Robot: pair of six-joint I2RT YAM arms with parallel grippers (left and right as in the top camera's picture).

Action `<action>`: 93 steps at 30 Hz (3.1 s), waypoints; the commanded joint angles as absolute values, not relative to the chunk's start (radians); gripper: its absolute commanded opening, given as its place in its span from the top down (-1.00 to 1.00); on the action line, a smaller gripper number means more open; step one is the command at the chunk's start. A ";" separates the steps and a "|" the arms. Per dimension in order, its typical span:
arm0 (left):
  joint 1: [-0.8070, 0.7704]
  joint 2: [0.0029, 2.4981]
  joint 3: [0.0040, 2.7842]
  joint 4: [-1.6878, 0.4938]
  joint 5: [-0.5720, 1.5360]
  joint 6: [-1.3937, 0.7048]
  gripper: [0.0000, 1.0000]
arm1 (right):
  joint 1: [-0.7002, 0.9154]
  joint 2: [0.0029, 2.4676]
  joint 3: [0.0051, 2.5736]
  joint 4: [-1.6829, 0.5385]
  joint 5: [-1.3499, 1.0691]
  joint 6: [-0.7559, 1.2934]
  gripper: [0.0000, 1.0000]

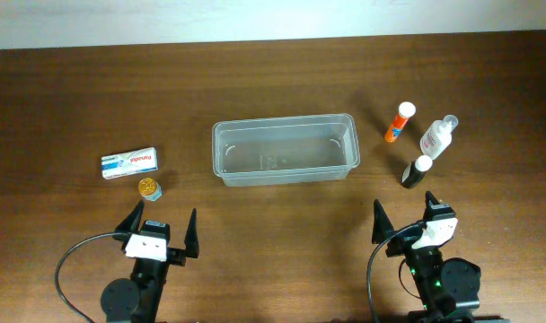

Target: Pack container

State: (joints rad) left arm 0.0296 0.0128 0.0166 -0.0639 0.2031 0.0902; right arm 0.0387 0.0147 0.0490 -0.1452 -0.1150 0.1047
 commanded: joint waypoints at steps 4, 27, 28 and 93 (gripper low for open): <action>0.036 0.006 0.009 -0.062 0.217 0.107 -0.99 | 0.032 0.004 0.039 -0.141 -0.120 0.102 -0.96; 0.036 0.006 0.009 -0.062 0.217 0.107 -0.99 | 0.032 0.004 0.039 -0.141 -0.120 0.101 -0.97; 0.036 0.006 0.009 -0.062 0.217 0.107 -0.99 | 0.032 0.004 0.039 -0.141 -0.120 0.101 -0.96; 0.036 0.006 0.009 -0.062 0.217 0.107 -0.99 | -0.149 1.127 1.440 -0.850 0.058 0.116 -0.97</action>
